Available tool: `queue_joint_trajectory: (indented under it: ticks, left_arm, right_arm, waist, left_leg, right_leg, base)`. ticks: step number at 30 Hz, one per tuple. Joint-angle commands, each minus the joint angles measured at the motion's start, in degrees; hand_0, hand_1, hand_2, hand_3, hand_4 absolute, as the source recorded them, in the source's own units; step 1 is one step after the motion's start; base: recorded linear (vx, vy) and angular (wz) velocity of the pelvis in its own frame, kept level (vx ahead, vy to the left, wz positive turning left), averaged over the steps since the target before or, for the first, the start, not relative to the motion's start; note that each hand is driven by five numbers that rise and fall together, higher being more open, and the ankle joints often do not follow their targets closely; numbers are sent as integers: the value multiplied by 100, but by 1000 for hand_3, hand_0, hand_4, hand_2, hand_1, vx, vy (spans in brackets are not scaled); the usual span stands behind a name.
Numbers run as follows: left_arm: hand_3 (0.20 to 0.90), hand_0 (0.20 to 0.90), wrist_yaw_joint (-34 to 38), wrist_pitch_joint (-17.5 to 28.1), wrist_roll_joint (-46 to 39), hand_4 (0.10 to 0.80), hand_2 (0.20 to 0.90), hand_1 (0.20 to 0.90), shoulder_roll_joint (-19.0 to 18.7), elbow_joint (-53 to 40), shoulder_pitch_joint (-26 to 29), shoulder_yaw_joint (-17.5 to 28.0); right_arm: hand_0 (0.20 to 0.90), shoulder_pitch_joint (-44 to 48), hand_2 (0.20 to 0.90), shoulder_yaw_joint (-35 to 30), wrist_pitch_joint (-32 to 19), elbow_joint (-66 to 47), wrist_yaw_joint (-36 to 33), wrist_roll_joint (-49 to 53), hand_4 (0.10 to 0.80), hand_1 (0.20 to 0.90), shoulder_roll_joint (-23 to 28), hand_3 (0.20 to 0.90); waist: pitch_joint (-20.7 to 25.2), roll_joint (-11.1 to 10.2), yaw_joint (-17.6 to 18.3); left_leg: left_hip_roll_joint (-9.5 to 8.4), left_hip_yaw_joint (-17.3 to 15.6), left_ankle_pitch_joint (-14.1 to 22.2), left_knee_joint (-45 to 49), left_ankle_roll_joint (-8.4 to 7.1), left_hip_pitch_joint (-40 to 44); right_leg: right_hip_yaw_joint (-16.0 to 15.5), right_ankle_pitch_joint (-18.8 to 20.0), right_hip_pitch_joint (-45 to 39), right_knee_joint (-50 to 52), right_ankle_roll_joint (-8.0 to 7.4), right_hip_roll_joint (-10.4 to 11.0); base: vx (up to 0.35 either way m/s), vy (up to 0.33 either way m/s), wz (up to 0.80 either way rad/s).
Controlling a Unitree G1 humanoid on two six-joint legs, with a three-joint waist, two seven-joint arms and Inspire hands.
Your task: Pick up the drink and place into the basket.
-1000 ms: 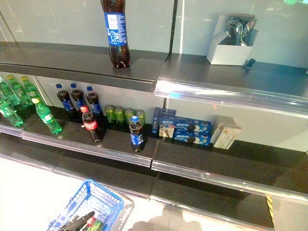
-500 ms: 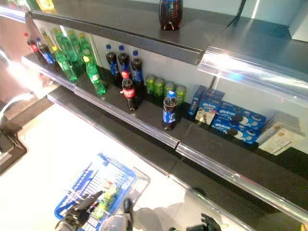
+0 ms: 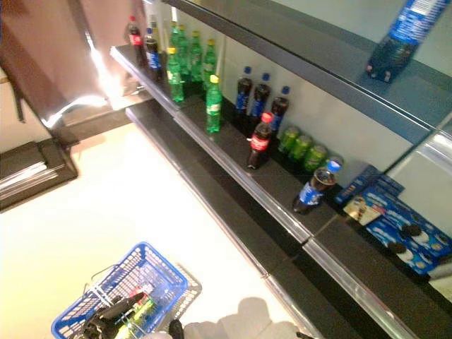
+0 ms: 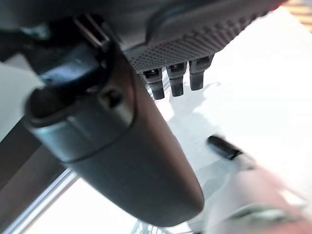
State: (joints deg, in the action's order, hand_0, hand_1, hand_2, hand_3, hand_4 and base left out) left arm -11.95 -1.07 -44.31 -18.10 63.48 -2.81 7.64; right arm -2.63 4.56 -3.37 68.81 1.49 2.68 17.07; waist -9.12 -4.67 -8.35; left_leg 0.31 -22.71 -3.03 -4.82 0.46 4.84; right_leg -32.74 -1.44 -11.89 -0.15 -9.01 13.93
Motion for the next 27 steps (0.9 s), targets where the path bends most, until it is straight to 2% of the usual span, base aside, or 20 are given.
queue_joint_trajectory:
  ticks: [1,2,4,6,7,8,9,11,12,13,14,15,16,17,19,22,23,25,26,27]
  left_arm:
    - [200,300,-797,278,17,100,300,300,102,-872,211,-390]
    - [200,300,-806,272,26,100,300,300,103,-902,213,-419]
    - [200,300,-760,218,1,100,300,300,135,-1125,252,-626]
    - [200,300,-762,219,-4,100,300,300,138,-1138,255,-643]
    - [200,300,-850,164,85,100,300,300,147,-1197,337,-807]
    - [200,300,-885,147,158,100,300,300,161,-1210,358,-866]
    - [200,300,-958,205,163,100,300,300,219,-1121,433,-1108]
    - [200,300,-1050,241,187,100,300,300,238,-1049,481,-1253]
    - [200,300,-1066,238,194,100,300,300,246,-1044,500,-1292]
    - [200,300,-1057,236,183,100,300,300,256,-1047,559,-1373]
    - [200,300,-1052,232,168,100,300,300,255,-1051,566,-1380]
    - [200,300,-1081,264,110,100,300,300,246,-968,645,-1480]
    - [200,300,-1110,272,128,100,300,300,254,-936,668,-1517]
    - [200,300,-1167,305,132,100,300,300,300,-842,731,-1600]
    - [200,300,-1198,314,119,100,300,300,321,-823,753,-1668]
    - [200,300,-1415,315,197,100,300,300,337,-755,764,-1775]
    - [200,300,-1409,272,219,100,300,300,384,-756,780,-1735]
    - [200,300,-1397,234,227,100,300,300,403,-730,806,-1678]
    - [200,300,-1409,240,251,100,300,300,413,-710,815,-1648]
    - [200,300,-1362,256,246,100,300,300,418,-731,804,-1628]
  right_arm:
    - [900,302,900,95,-62,-82,15,4,800,900,300,900]
    - [900,313,900,93,-53,-86,11,6,800,900,295,900]
    - [900,342,900,52,-44,-86,-15,-6,800,900,259,900]
    - [900,343,900,48,-53,-84,-15,-24,800,900,256,900]
    - [900,305,900,18,-91,-61,-106,30,800,900,223,900]
    - [900,287,900,1,-70,-56,-132,90,800,900,226,900]
    - [900,253,900,-9,-135,70,-169,255,800,900,230,900]
    - [900,186,900,6,-224,123,-170,382,800,900,226,900]
    - [900,162,900,7,-248,123,-153,383,800,900,230,900]
    - [900,128,900,38,-263,115,-163,334,800,900,198,900]
    - [900,125,900,41,-255,113,-165,309,800,900,193,900]
    - [900,99,900,59,-217,156,-195,278,800,900,170,900]
    - [900,81,900,56,-223,190,-207,298,800,900,165,900]
    - [900,27,900,49,-307,325,-228,291,800,900,157,900]
    - [900,-10,900,37,-353,402,-262,283,800,900,137,900]
    - [900,-12,900,42,-270,465,-356,435,800,900,149,900]
    - [900,35,900,79,-221,465,-381,482,800,900,168,900]
    - [900,57,900,117,-191,436,-401,501,800,900,183,900]
    - [900,76,900,157,-188,407,-410,497,800,900,185,900]
    - [900,103,900,214,-201,328,-365,468,800,900,193,900]
  waist:
    - [208,211,-176]
    - [213,206,-185]
    - [210,204,-188]
    - [210,202,-188]
    - [152,318,-92]
    - [127,381,-27]
    - [31,427,193]
    - [-24,387,351]
    - [-43,367,396]
    - [-103,259,535]
    - [-118,254,555]
    - [-129,142,704]
    - [-123,102,780]
    - [-124,100,941]
    - [-136,125,1053]
    - [-114,124,1211]
    - [-38,113,1220]
    - [56,129,1227]
    - [137,144,1219]
    - [208,158,1188]
  left_leg:
    - [-63,487,278,-13,-223,-42]
    - [-81,509,290,-14,-200,-41]
    - [-220,673,355,-6,-25,-17]
    - [-239,683,363,-4,-5,-18]
    - [-343,887,319,45,227,-48]
    - [-349,1021,328,108,279,-38]
    - [-380,1435,431,230,345,39]
    - [-440,1710,508,271,349,124]
    - [-464,1798,542,272,342,167]
    - [-558,1967,653,250,291,330]
    - [-561,1988,669,242,283,362]
    - [-652,2167,769,321,214,417]
    - [-704,2313,812,363,214,441]
    - [-772,2594,930,477,230,499]
    - [-805,2784,1029,588,250,554]
    - [-927,3218,1263,749,353,685]
    - [-942,3346,1340,783,318,766]
    - [-862,3378,1403,793,244,889]
    - [-754,3303,1309,940,126,905]
    - [-628,3192,936,1342,-27,800]
  right_leg:
    - [64,289,260,268,-101,-247]
    - [78,323,275,327,-121,-214]
    - [310,788,528,1101,-303,160]
    - [339,820,565,1176,-326,200]
    - [808,1283,1074,2338,-311,477]
    - [1254,1235,1273,2886,-237,385]
    - [1846,1131,1714,3192,-85,-54]
    - [2038,1118,1961,2995,-24,-283]
    - [2069,1114,2023,2871,-18,-321]
    - [2141,1241,2129,2133,-106,-363]
    - [2145,1247,2127,2052,-119,-377]
    - [2274,1092,2190,1192,-164,-727]
    - [2491,1125,2274,809,-173,-846]
    - [2801,1197,2438,401,-170,-1090]
    - [2936,1248,2702,337,-177,-1224]
    - [3473,1328,2743,295,-13,-1413]
    - [3523,1353,2658,431,92,-1443]
    - [3446,1279,2585,502,189,-1465]
    - [3366,1177,2443,459,291,-1479]
    - [3326,1057,2238,356,392,-1538]
  base:
    - [31,206,8]
    - [43,265,20]
    - [46,223,36]
    - [16,163,43]
    - [18,259,32]
    - [105,299,88]
    - [124,101,120]
    - [179,16,125]
    - [320,-83,128]
    - [264,-89,124]
    - [434,-174,113]
    - [331,-140,74]
    - [510,-184,99]
    - [366,-109,87]
    - [422,-103,108]
    - [426,-145,101]
    - [332,-194,111]
    - [279,-206,91]
    - [261,-263,94]
    - [243,-269,76]
